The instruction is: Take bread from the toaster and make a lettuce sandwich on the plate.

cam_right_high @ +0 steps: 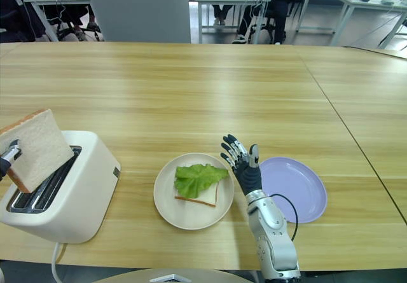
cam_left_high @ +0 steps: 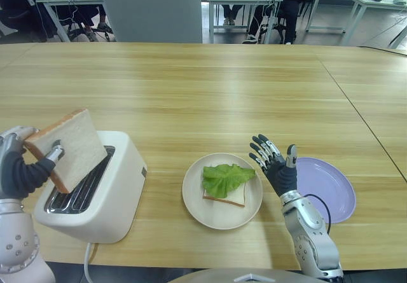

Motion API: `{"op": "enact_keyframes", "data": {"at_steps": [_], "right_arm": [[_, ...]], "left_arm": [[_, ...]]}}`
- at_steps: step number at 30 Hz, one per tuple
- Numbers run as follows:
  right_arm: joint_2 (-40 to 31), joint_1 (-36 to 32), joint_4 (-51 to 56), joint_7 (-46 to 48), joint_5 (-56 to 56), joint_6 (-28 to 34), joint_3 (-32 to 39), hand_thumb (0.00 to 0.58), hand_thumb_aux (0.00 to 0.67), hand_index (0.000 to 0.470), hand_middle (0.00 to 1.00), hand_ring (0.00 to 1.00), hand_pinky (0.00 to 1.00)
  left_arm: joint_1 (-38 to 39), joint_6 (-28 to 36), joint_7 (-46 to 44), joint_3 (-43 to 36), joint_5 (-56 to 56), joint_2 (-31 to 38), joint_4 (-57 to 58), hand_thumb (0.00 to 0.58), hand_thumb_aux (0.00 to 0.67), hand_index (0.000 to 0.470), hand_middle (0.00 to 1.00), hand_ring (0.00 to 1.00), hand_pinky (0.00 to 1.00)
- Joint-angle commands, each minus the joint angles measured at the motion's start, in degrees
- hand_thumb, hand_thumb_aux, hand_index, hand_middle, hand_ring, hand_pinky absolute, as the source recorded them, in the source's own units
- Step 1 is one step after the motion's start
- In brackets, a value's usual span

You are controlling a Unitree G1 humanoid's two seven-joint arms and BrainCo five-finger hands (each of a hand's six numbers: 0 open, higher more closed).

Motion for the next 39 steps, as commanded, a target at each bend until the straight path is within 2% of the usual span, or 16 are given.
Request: {"op": "enact_keyframes", "data": {"at_steps": [1,9,15,21,27,34,39], "right_arm": [[0.09,-0.18,1.18,0.12,-0.5,-0.03,-0.46,0.0,0.0,0.0,0.07,0.07,0.07],[-0.15,-1.24,1.06,-0.29,-0.68,-0.32,-1.43,0.0,0.0,0.0,0.07,0.07,0.07],[-0.42,-2.24,1.22,-0.26,-0.85,-0.49,-2.07,0.0,0.0,0.0,0.07,0.07,0.07],[-1.67,-3.74,-0.44,-2.09,-4.03,-2.5,-3.88,0.0,0.0,0.0,0.07,0.07,0.07],[-10.04,-4.76,-2.41,-7.46,-22.6,-8.98,-4.76,0.0,0.0,0.0,0.05,0.05,0.05],[-21.4,-4.02,-2.55,-11.68,-40.46,-15.59,-6.21,0.0,0.0,0.0,0.04,0.04,0.04],[-26.7,-3.94,-2.51,-12.45,-47.79,-20.7,-4.94,0.0,0.0,0.0,0.05,0.05,0.05]], "left_arm": [[-3.54,1.49,1.2,1.48,-3.8,1.02,3.78,0.58,0.67,0.46,1.0,1.0,1.0],[-18.36,5.38,2.74,2.83,-15.18,3.97,7.18,0.58,0.67,0.46,1.0,1.0,1.0],[-30.83,9.6,2.51,-3.7,-18.98,7.36,6.89,0.58,0.67,0.46,1.0,1.0,1.0],[-39.75,17.82,-1.95,-13.49,-29.95,4.33,9.53,0.58,0.67,0.46,1.0,1.0,1.0],[-41.61,21.66,-7.7,-27.15,-38.66,-2.81,19.69,0.58,0.67,0.46,1.0,1.0,1.0],[-40.14,20.02,-15.55,-40.83,-42.74,-6.77,32.94,0.58,0.67,0.46,1.0,1.0,1.0],[-40.23,17.76,-19.59,-48.1,-42.23,-6.98,41.05,0.58,0.67,0.46,1.0,1.0,1.0]]}}
